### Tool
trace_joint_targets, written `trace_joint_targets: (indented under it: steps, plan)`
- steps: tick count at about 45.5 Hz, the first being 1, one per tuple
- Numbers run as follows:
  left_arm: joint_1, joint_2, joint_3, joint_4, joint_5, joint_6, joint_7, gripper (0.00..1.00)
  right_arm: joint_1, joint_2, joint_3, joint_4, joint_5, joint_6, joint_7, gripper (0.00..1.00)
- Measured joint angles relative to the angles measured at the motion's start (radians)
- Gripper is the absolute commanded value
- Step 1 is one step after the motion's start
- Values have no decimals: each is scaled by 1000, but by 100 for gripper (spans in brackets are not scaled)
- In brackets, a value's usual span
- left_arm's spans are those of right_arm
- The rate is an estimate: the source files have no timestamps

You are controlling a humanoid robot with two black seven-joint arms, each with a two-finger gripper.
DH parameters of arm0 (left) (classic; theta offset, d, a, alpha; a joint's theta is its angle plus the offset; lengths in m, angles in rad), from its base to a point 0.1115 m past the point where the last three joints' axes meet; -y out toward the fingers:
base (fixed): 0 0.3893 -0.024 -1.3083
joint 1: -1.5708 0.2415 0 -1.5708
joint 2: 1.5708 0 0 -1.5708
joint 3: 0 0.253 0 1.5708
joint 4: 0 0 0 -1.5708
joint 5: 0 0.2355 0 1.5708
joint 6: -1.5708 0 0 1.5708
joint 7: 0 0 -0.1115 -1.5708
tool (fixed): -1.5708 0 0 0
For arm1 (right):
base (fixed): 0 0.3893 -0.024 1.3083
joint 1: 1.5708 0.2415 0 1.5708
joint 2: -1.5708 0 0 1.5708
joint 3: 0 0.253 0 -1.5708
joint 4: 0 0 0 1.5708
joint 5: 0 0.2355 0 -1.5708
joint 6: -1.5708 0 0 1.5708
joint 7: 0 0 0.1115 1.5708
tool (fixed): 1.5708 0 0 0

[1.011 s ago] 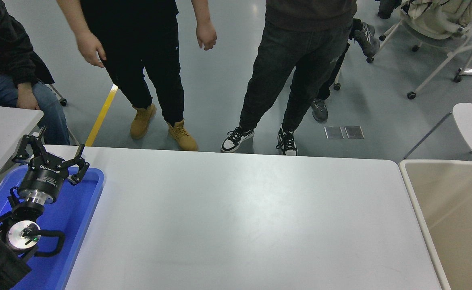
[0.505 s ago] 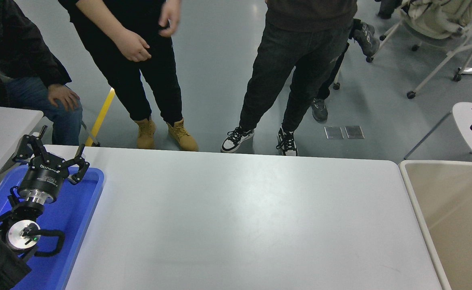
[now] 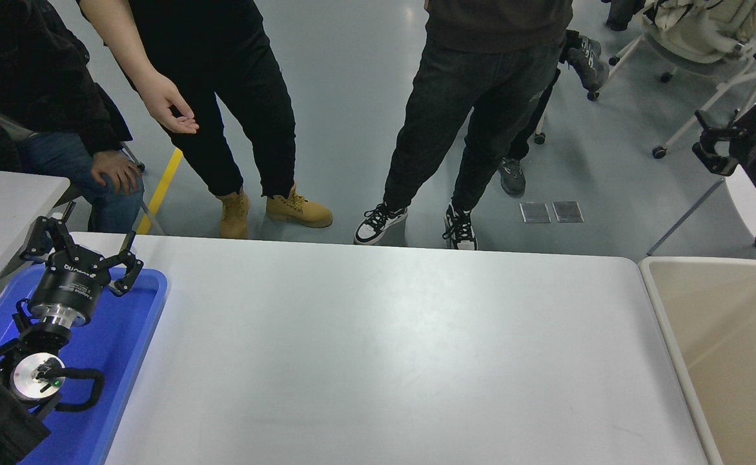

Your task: Clean the table surface

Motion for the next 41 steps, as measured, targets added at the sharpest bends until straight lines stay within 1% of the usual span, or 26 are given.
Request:
trace_joint_targets:
  steps: [7, 18, 41]
  plan:
    - [0, 0, 0, 0, 0, 0, 0, 100, -46, 47, 22, 7, -6, 2, 30, 100]
    - [0, 0, 0, 0, 0, 0, 0, 100, -83, 98, 52, 11, -10, 3, 47, 100]
    - [0, 0, 0, 0, 0, 0, 0, 100, -102, 118, 76, 13, -11, 3, 56, 100]
